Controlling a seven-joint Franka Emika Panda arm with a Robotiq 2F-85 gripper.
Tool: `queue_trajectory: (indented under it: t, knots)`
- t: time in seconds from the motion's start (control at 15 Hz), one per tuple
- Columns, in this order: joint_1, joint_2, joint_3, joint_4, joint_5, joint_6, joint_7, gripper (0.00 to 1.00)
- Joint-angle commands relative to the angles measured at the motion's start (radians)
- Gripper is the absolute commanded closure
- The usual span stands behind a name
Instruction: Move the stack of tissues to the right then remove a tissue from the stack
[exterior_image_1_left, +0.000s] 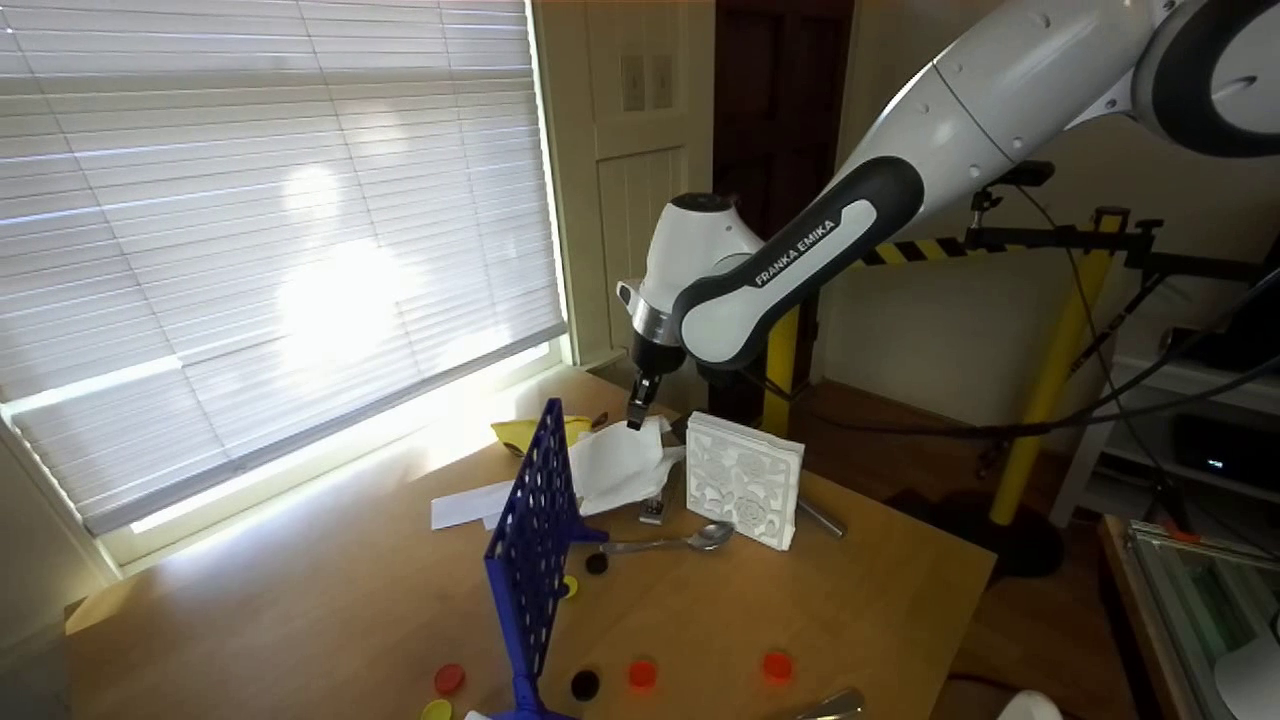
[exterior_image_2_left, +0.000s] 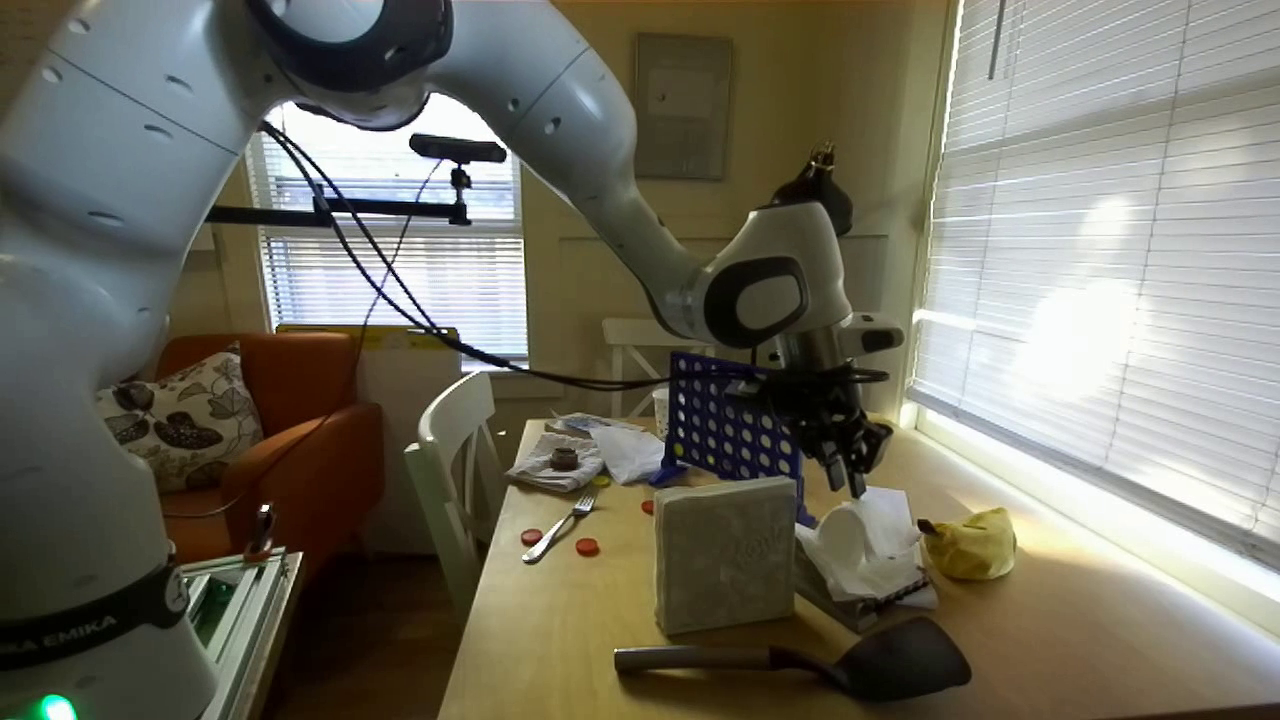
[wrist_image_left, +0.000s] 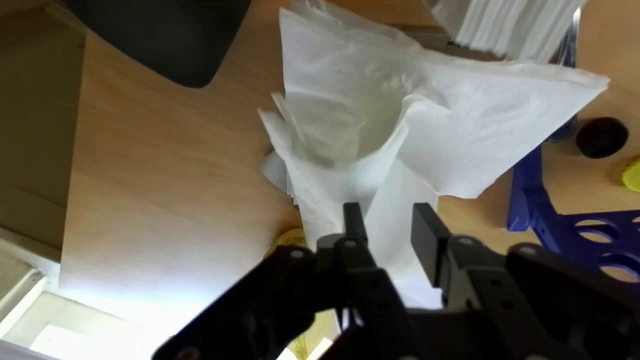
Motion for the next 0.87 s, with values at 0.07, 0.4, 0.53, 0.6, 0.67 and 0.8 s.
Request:
queue_trajectory:
  t: [0.07, 0.4, 0.53, 0.6, 0.67, 0.8]
  knots:
    - [0.024, 0.033, -0.024, 0.056, -0.063, -0.063, 0.049, 0.31]
    - [0.057, 0.015, -0.068, 0.024, -0.137, -0.034, 0.125, 0.01]
    - [-0.006, -0.005, 0.018, 0.005, -0.043, -0.011, 0.061, 0.0]
    - [-0.019, -0.006, 0.038, 0.007, -0.021, -0.024, 0.06, 0.0]
    - [0.01, 0.007, 0.0, 0.016, -0.073, -0.027, 0.088, 0.0]
    - [0.007, 0.006, 0.005, 0.015, -0.07, -0.027, 0.087, 0.0]
